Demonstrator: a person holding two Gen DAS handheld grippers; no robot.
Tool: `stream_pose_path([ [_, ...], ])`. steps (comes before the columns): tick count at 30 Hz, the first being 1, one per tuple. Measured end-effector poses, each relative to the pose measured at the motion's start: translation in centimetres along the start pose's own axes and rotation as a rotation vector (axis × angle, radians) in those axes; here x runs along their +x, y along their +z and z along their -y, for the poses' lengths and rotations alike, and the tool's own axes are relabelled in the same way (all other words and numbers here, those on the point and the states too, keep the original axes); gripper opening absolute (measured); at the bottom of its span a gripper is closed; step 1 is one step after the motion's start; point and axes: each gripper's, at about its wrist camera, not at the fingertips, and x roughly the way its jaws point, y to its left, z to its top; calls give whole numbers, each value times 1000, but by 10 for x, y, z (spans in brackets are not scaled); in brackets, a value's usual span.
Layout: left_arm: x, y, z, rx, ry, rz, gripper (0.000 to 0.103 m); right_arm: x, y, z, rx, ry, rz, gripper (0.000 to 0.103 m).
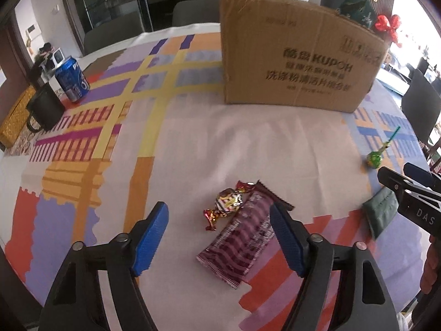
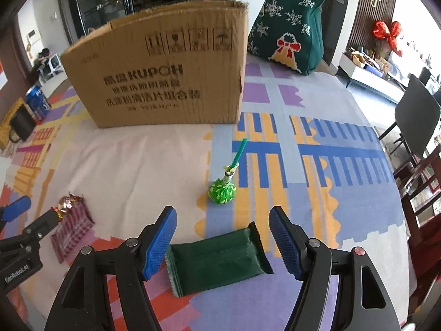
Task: Organize snacks
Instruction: 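Grasp the gold-wrapped candy with the left tool while the right tool grasps the green lollipop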
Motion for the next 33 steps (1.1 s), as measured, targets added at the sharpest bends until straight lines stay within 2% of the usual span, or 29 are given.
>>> stream_pose_path([
  [6, 19, 0, -2, -2, -1, -36, 63, 14, 0, -5, -33, -49, -2, 70],
  [18, 37, 11, 0, -8, -26, -49, 48, 28, 8, 0, 2, -39, 7, 69],
  [23, 38, 13, -3, -15, -40, -54, 40, 32, 12, 0, 2, -19, 12, 61],
  [28, 42, 13, -6, -27, -43, -72, 33, 40, 15, -4, -7, -3, -5, 42],
  [32, 45, 12, -4, -18, -49, -74, 28, 48, 13, -6, -4, 9, -22, 32],
  [33, 45, 12, -3, -15, -53, -74, 23, 50, 12, -5, -1, 12, -27, 30],
])
